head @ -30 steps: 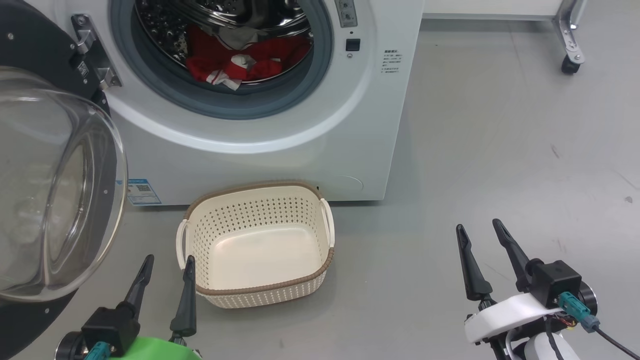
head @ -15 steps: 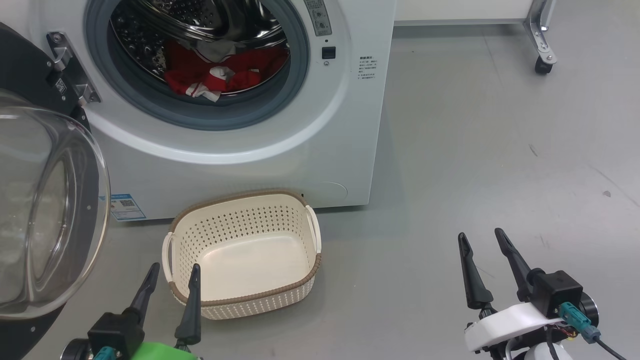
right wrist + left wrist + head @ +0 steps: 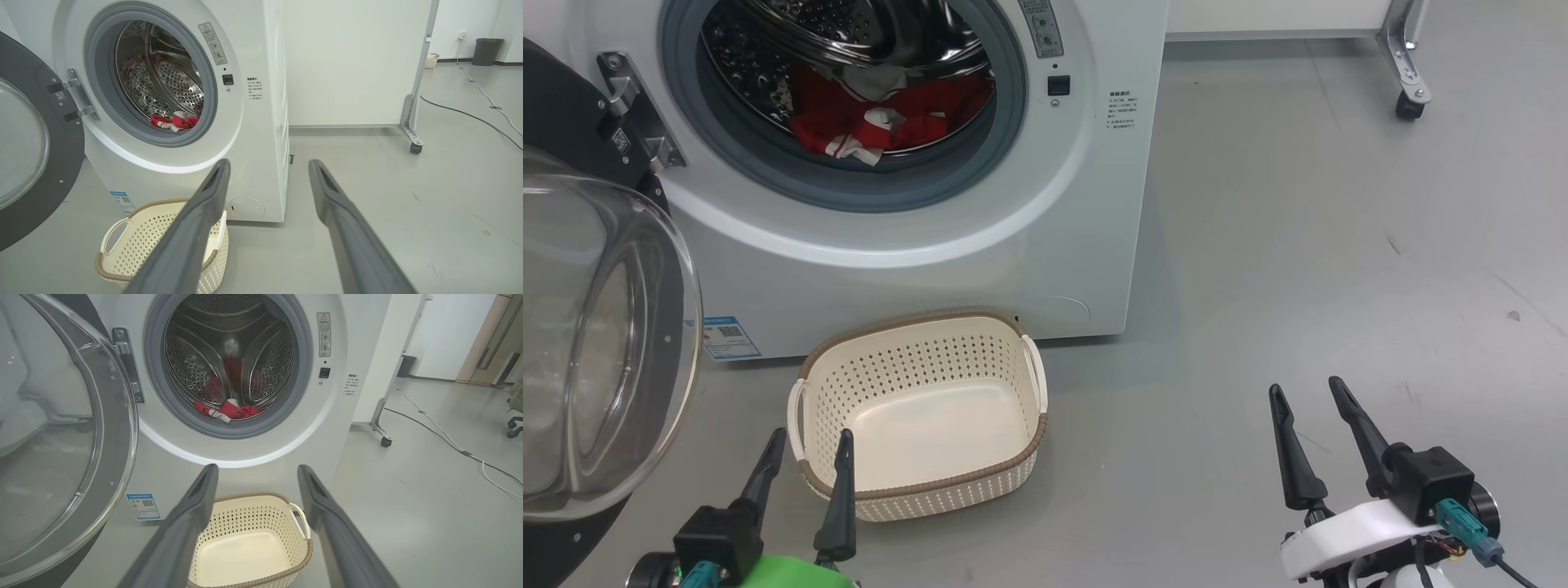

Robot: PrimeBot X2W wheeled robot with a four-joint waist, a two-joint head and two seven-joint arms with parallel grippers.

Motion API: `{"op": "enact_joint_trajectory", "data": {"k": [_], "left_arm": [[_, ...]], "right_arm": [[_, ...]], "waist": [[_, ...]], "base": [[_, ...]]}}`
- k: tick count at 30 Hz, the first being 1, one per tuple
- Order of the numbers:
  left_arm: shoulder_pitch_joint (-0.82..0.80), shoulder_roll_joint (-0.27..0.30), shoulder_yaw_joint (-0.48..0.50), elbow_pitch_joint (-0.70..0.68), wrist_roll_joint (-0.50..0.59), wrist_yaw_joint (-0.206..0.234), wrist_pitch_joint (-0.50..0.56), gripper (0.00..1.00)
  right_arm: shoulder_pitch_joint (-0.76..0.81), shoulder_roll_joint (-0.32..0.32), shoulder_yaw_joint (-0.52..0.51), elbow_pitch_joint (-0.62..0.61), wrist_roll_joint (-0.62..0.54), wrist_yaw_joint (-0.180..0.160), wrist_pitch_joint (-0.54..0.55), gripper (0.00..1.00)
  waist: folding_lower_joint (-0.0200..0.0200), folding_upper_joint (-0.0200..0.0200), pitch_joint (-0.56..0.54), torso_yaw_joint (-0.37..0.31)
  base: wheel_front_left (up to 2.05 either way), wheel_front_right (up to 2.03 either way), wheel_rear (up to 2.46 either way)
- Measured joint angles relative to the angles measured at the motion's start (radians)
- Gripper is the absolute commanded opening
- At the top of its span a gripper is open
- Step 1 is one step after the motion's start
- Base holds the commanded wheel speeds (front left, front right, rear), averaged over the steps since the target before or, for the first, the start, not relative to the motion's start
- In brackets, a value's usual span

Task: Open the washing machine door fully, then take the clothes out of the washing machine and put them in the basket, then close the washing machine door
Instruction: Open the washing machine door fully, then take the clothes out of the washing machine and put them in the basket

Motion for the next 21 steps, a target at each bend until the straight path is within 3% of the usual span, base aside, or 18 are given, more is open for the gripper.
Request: {"op": "enact_joint_trajectory", "data": {"k": [21], "left_arm": [[0.0, 0.003, -0.007, -0.01, 0.025, 0.014, 0.009, 1.0]], "right_arm": [[0.009, 0.001, -0.003, -0.015, 0.0, -0.009, 0.0, 1.0]], "waist": [[0.0, 0.0, 0.001, 0.006]], "base": [[0.16, -0.16, 0.0]]}}
